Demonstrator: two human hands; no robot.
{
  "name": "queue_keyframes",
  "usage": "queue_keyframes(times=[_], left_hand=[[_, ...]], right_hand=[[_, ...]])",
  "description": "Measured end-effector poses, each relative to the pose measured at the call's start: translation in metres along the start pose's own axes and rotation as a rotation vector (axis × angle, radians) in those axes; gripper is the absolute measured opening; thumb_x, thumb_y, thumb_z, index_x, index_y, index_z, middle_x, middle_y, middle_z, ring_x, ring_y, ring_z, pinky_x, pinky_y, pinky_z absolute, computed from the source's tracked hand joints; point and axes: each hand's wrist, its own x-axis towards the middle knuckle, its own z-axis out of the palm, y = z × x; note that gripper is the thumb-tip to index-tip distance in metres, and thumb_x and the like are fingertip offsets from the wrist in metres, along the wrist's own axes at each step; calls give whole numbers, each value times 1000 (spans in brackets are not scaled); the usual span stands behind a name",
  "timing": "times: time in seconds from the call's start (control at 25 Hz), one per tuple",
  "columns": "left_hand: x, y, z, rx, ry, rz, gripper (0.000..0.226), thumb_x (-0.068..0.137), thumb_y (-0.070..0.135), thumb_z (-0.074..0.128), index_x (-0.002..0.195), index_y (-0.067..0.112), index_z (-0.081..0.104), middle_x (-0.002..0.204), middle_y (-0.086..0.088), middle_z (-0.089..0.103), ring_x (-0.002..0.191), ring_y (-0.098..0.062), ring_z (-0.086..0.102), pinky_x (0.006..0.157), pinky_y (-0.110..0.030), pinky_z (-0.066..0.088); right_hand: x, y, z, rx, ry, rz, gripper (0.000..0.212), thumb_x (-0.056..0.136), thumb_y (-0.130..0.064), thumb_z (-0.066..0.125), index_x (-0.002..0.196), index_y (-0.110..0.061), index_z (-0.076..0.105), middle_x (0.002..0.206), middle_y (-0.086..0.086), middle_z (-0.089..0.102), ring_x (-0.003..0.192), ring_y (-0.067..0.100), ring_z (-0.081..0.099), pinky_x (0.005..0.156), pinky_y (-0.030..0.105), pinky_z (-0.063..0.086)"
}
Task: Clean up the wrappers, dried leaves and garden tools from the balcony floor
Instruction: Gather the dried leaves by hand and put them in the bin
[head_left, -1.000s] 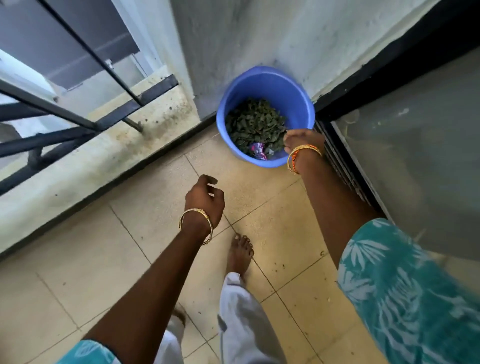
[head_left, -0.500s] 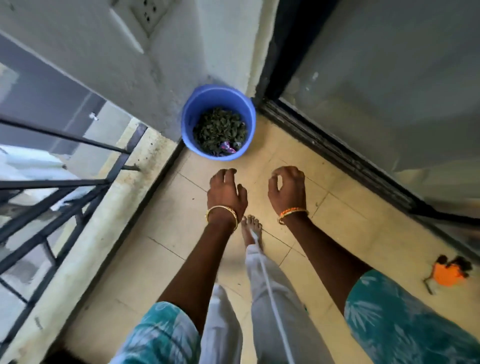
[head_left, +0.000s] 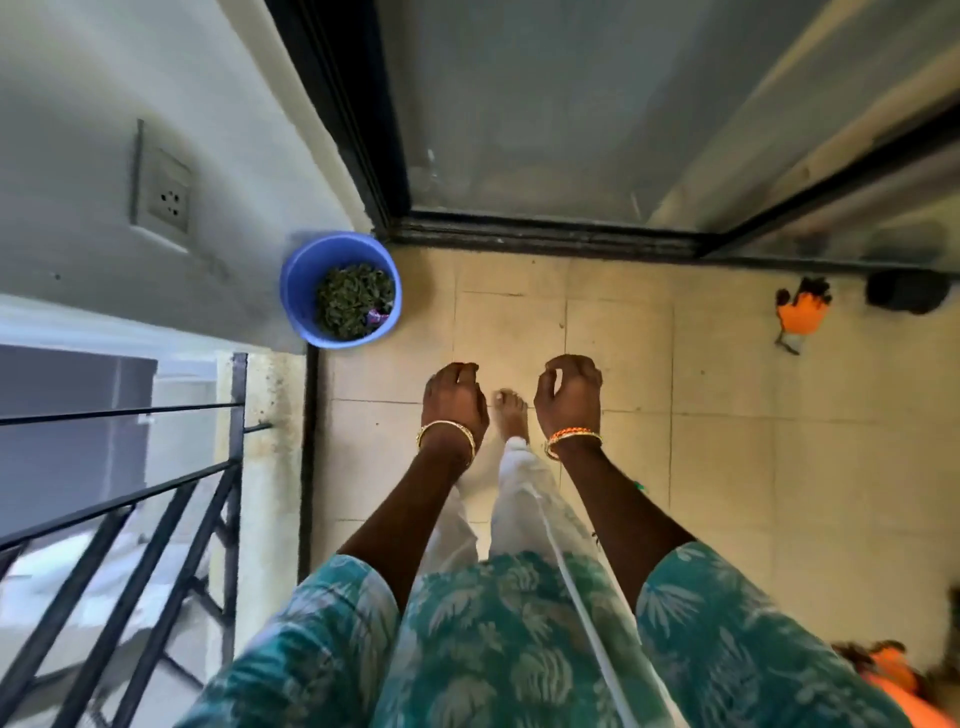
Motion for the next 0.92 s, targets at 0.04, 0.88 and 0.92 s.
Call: queue_keyframes(times=[0.04,0.88,0.92], left_hand=[[-13,0,-3,-14,-6,-32,35,85,2,46,117,-1,61,111,-24,61,103,-42,59,89,-41,47],[115,-237,227,-1458,-158,-970,30,98,24,32,92,15,59,98,-6,67,87,-22,62,79,-29,46],[123,-254,240,-1451,-160,-952,28,97,22,33,94,15,60,102,-7,67,90,-23,63,82,-30,47]], right_hand=[[-9,1,-7,15,28,31,17,81,-3,52,91,1,65,100,21,59,99,38,53,80,29,38],[63,195,337,-610,-764,-392,79,78,0,58,146,-16,24,157,6,5,141,30,12,110,41,31],[72,203,360,-601,-751,-382,81,77,0,59,147,-17,22,157,6,3,141,31,11,111,41,30]])
